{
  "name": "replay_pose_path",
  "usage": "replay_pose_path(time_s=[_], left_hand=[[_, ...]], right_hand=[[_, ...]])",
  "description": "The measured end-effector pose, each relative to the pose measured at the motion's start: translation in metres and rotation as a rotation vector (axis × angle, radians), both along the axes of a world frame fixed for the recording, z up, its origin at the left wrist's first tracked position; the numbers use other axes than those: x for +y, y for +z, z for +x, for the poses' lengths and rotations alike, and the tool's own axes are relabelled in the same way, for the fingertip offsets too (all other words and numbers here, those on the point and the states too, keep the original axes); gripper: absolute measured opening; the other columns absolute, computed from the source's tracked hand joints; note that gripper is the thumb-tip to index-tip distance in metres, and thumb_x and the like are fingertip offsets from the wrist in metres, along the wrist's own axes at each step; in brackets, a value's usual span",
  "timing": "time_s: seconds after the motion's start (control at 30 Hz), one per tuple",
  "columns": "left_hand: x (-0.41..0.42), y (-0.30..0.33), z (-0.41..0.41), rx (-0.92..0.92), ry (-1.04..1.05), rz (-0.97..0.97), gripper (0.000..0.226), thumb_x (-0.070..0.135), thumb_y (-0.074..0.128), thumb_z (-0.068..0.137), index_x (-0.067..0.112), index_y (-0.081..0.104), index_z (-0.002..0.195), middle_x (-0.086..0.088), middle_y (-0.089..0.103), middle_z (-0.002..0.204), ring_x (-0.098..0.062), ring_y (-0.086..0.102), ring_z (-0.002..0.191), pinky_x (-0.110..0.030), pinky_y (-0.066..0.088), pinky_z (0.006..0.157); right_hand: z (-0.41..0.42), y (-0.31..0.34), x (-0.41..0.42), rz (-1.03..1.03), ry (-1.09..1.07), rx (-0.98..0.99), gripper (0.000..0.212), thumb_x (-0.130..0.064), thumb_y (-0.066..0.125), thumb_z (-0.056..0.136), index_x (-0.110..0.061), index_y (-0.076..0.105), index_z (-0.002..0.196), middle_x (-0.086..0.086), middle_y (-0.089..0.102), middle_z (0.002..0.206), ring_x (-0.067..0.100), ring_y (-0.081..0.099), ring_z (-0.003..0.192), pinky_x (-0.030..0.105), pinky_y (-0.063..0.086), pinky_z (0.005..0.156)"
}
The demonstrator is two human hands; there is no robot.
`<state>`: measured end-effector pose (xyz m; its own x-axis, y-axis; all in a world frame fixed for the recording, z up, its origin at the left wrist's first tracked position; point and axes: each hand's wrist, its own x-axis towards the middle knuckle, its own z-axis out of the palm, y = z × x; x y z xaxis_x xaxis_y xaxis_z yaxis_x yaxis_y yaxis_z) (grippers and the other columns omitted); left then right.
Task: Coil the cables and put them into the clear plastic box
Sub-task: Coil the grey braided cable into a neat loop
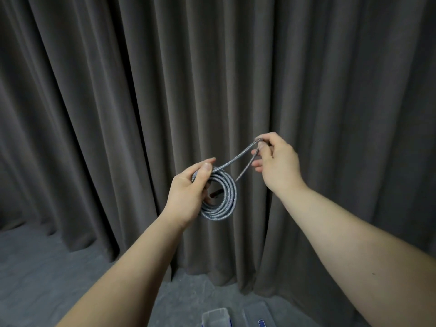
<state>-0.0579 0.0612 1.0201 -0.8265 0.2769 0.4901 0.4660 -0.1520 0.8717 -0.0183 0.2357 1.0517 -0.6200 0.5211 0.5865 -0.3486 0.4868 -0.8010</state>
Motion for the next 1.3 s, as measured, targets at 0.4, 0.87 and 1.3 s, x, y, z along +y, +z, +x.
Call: replay_pose_path(time_s=[0.4,0.87,1.3], left_hand=[[0.0,-0.007,-0.003,0.12,-0.063,-0.04,0.018,0.034,0.06,0.09,0.043,0.071,0.101,0.01,0.057,0.067,-0.007,0.044,0.058,-0.017,0.043,0.056],[0.014,-0.004,-0.009,0.169,0.192,0.041,0.014,0.021,0.058,0.096,0.024,0.07,0.103,0.02,0.062,0.061,0.005,0.055,0.057,-0.014,0.043,0.068],[0.029,-0.01,0.002,0.16,0.212,0.079,0.013,0.018,0.059,0.096,0.025,0.069,0.101,0.008,0.072,0.09,0.0,0.065,0.085,-0.015,0.049,0.081]], right_hand=[[-0.003,0.0,-0.008,-0.162,0.111,0.02,0.034,0.0,0.039,0.097,-0.027,0.056,0.084,0.008,0.068,0.086,0.019,0.065,0.071,0.031,0.056,0.064],[0.0,-0.019,-0.013,-0.453,0.737,-0.421,0.054,-0.011,0.045,0.062,-0.008,0.056,0.115,0.011,0.056,0.104,0.025,0.048,0.095,0.044,0.043,0.081],[0.002,-0.018,-0.025,-0.025,0.468,-0.493,0.051,-0.022,0.083,0.058,-0.019,0.065,0.105,0.004,0.075,0.092,0.021,0.072,0.085,0.043,0.057,0.086]])
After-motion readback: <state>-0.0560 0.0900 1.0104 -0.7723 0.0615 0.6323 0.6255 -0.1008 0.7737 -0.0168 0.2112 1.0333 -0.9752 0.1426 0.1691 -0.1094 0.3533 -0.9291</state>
